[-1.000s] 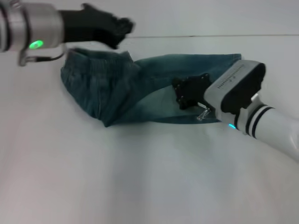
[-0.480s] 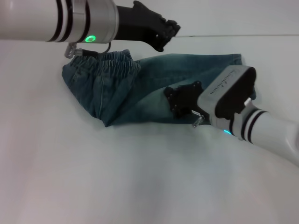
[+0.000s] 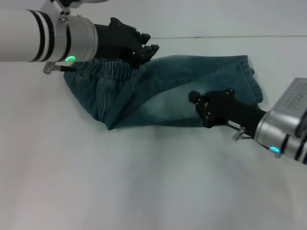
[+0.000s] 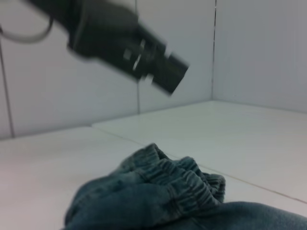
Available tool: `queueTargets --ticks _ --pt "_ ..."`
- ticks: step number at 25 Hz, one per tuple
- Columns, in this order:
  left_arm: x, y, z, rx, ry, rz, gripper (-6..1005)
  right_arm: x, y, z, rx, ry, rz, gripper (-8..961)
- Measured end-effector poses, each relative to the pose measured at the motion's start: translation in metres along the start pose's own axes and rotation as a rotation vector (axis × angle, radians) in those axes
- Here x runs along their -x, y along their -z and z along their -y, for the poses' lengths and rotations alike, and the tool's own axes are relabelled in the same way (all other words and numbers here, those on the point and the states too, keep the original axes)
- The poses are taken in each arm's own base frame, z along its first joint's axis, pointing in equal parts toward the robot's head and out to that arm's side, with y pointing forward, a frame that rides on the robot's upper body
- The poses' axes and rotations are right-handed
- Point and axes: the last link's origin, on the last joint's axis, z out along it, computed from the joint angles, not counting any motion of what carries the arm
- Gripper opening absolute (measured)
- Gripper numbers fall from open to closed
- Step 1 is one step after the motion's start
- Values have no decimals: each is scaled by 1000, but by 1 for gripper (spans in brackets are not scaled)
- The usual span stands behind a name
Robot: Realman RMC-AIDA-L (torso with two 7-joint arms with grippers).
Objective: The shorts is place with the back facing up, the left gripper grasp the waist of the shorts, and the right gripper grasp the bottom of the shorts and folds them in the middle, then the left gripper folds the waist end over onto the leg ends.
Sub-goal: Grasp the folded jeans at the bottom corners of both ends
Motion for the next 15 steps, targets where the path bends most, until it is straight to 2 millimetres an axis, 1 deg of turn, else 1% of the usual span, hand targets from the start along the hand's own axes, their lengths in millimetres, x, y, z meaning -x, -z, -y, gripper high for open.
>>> queueTargets --ticks 3,7,10,15 --pt "2 -3 -1 -9 -43 41 190 -1 16 1 25 -20 29 -1" --pt "-3 -11 -1 -24 -119 103 259 -3 22 -2 38 -26 34 -1" --pt "-9 -20 -4 -34 -180 157 402 -7 22 -7 52 -23 19 -1" --pt "-18 -42 -9 -49 -294 279 643 -9 19 -13 82 -17 7 -1"
